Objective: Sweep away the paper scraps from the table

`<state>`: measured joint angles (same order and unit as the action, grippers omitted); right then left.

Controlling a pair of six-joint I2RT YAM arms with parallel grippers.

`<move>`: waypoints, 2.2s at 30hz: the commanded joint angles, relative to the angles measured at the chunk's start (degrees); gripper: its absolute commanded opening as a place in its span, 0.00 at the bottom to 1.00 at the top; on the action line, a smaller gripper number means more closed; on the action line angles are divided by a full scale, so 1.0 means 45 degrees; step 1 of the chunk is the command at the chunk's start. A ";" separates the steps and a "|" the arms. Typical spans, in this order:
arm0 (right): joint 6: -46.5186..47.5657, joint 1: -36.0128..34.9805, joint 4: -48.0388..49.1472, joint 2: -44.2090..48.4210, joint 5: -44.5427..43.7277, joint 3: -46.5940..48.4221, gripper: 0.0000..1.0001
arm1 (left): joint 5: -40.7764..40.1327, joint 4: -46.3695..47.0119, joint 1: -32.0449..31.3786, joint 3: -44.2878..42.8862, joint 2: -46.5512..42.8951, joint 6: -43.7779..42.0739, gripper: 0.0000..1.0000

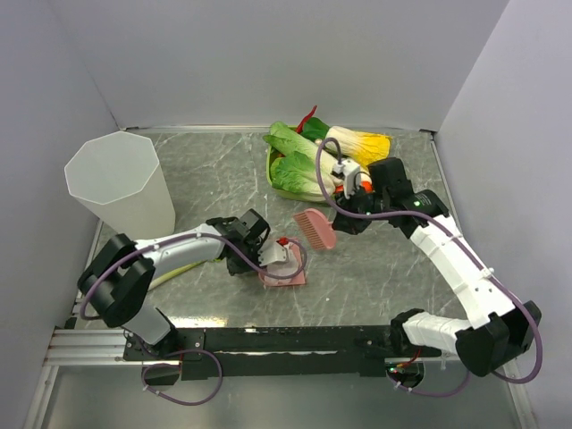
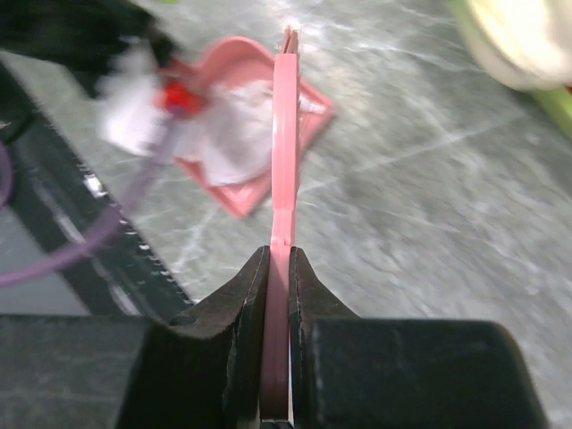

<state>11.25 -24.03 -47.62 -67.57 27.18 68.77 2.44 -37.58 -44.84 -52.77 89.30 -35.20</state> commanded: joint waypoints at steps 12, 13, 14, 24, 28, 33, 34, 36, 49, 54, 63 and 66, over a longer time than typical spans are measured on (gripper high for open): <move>-0.0565 0.2624 0.0542 0.1520 -0.0942 -0.1884 0.00 | 0.1860 0.1145 0.0023 -0.0734 -0.1111 -0.2314 0.01; -0.0565 0.2703 0.0542 0.1539 -0.0884 -0.1923 0.00 | 0.1919 0.1048 0.0023 -0.0811 -0.1249 -0.2392 0.01; -0.0623 0.2762 0.0523 0.1481 -0.0864 -0.2039 0.00 | 0.2171 0.0912 0.0042 -0.0889 -0.1347 -0.2567 0.01; -0.1151 0.3036 0.0816 0.1208 -0.0161 -0.2295 0.00 | 0.2877 -0.0765 0.0218 -0.2685 -0.3106 -0.2607 0.01; -0.1229 0.3075 0.0893 0.1090 -0.0142 -0.2236 0.00 | 0.2974 -0.2524 0.0257 -0.3602 -0.3027 -0.2491 0.01; -0.1698 0.3172 0.1090 0.1051 0.0151 -0.2412 0.00 | 0.3149 -0.3093 0.0316 -0.3702 -0.3846 -0.1497 0.01; -0.1718 0.3172 0.1050 0.1012 0.0248 -0.2354 0.00 | 0.3537 -0.3210 0.0393 -0.3780 -0.3925 -0.1011 0.01; -0.1718 0.3172 0.0933 0.0856 0.0308 -0.2314 0.00 | 0.3871 -0.3386 0.0569 -0.4033 -0.4179 -0.0520 0.01; -0.2479 0.3172 0.1400 -0.0744 0.1245 -0.1767 0.00 | 0.2994 -0.4675 0.2871 -0.5401 -0.5116 0.0359 0.01; -0.3338 0.3114 0.1518 -0.1253 0.1674 -0.1631 0.00 | 0.2352 -0.5104 0.4142 -0.5888 -0.5488 0.0869 0.01; -0.3456 0.3017 0.1558 -0.1702 0.1812 -0.1435 0.00 | 0.1568 -0.5574 0.7285 -0.6787 -0.6034 0.1803 0.01; -0.3398 0.2861 0.1597 -0.1975 0.1909 -0.1300 0.00 | 0.1432 -0.5866 0.8047 -0.7275 -0.6152 0.2390 0.01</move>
<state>-3.36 -10.37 -42.50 -75.13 33.76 59.92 10.22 -62.46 -12.29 -81.28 63.70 -29.39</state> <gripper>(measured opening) 0.162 0.306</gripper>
